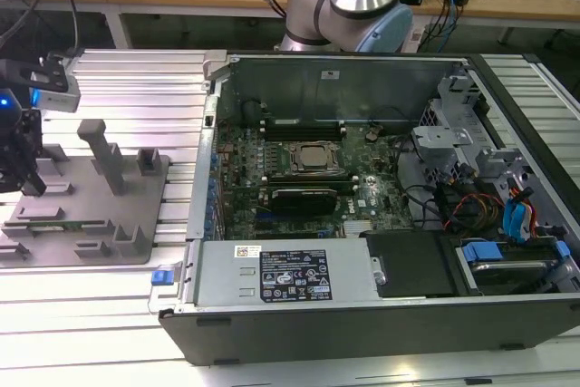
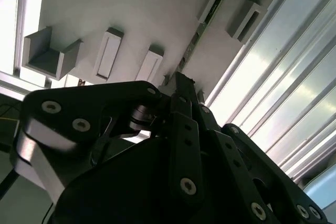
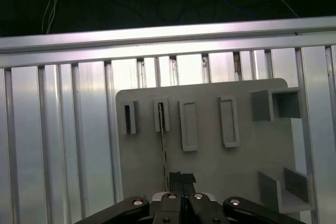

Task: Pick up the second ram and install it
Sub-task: 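Pick up the second ram and move it above second insertion slot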

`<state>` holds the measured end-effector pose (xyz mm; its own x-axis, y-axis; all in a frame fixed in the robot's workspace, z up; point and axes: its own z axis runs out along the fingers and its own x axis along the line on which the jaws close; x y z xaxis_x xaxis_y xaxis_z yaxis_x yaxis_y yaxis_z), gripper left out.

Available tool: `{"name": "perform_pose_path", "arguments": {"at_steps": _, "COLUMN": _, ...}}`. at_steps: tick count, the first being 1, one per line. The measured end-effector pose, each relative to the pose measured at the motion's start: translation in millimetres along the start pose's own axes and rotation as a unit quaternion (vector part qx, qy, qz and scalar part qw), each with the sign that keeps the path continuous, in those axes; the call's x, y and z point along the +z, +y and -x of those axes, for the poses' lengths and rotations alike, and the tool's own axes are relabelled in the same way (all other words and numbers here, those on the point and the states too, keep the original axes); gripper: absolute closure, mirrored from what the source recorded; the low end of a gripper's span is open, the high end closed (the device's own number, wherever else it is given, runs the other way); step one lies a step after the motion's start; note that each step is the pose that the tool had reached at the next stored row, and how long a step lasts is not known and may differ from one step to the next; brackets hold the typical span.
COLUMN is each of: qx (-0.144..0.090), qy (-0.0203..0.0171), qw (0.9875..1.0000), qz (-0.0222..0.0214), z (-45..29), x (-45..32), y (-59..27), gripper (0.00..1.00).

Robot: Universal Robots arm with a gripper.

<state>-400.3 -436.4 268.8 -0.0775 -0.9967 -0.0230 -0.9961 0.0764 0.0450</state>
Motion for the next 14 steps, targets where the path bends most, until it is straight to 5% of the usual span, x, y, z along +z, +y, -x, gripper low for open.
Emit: {"name": "perform_pose_path", "arguments": {"at_steps": 14, "qx": 0.000, "qy": 0.0000, "qw": 1.0000, "qz": 0.0000, "z": -1.1, "x": 25.6, "y": 2.8, "gripper": 0.92}}
